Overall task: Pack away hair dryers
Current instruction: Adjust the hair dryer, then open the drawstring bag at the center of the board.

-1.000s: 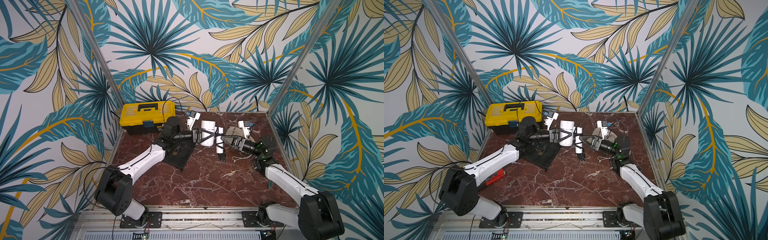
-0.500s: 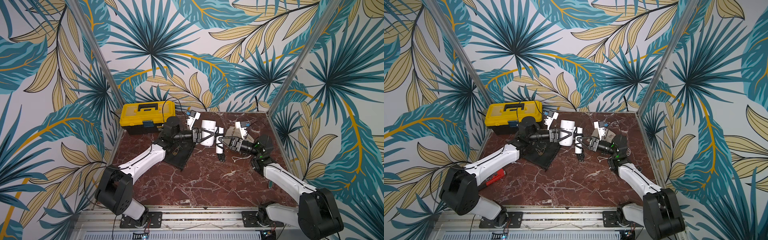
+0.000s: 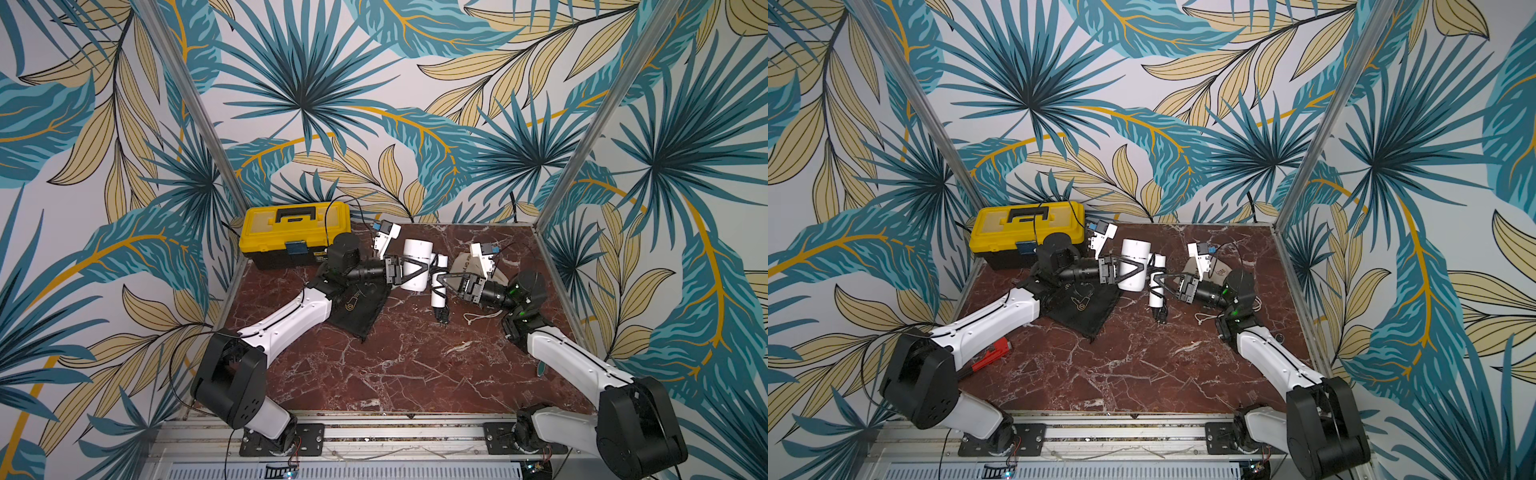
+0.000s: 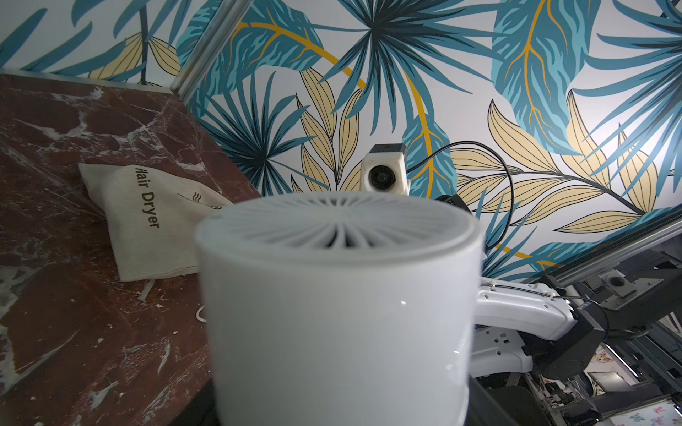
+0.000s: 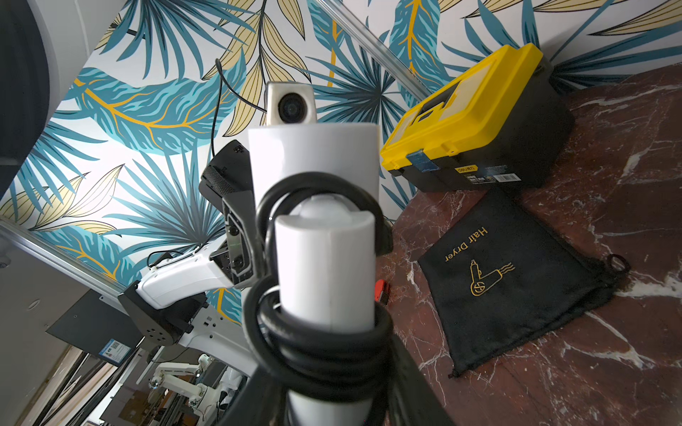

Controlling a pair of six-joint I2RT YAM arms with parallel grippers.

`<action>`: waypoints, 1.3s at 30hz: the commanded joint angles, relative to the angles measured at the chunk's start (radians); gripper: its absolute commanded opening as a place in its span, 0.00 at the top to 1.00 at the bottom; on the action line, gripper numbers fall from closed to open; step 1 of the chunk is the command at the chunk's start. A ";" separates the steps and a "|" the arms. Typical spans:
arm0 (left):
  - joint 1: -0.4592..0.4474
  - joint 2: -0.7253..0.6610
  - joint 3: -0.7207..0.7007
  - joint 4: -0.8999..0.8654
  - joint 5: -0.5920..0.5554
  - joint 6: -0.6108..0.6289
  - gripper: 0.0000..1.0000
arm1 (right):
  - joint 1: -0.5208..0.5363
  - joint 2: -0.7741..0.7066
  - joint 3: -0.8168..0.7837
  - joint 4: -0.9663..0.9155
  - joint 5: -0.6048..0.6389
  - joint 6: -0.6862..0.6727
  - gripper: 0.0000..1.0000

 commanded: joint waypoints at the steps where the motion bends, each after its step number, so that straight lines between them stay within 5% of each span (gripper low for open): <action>1: 0.003 0.024 -0.006 0.048 -0.036 0.008 0.37 | 0.022 -0.032 0.006 0.088 -0.058 0.027 0.73; 7: 0.017 0.008 -0.028 0.048 -0.042 0.002 0.00 | 0.017 -0.038 -0.011 0.096 -0.049 0.033 0.74; 13: 0.063 -0.055 -0.098 0.048 -0.127 0.007 0.00 | -0.021 -0.057 -0.018 0.099 -0.042 0.041 0.76; 16: 0.092 -0.088 -0.136 0.046 -0.179 0.015 0.01 | -0.049 -0.085 -0.008 -0.122 0.016 -0.078 0.79; 19: 0.135 -0.125 -0.160 -0.030 -0.229 0.035 0.00 | -0.077 -0.132 -0.009 -0.293 0.086 -0.179 0.80; 26: 0.215 -0.200 -0.176 -0.308 -0.396 0.156 0.00 | -0.133 -0.155 -0.010 -0.343 0.107 -0.166 0.82; 35: 0.085 -0.057 -0.017 -0.894 -0.895 0.585 0.00 | -0.136 -0.106 -0.035 -0.533 0.245 -0.216 0.86; 39: -0.003 0.100 0.082 -1.020 -1.025 0.627 0.14 | -0.136 -0.084 -0.044 -0.528 0.247 -0.166 0.87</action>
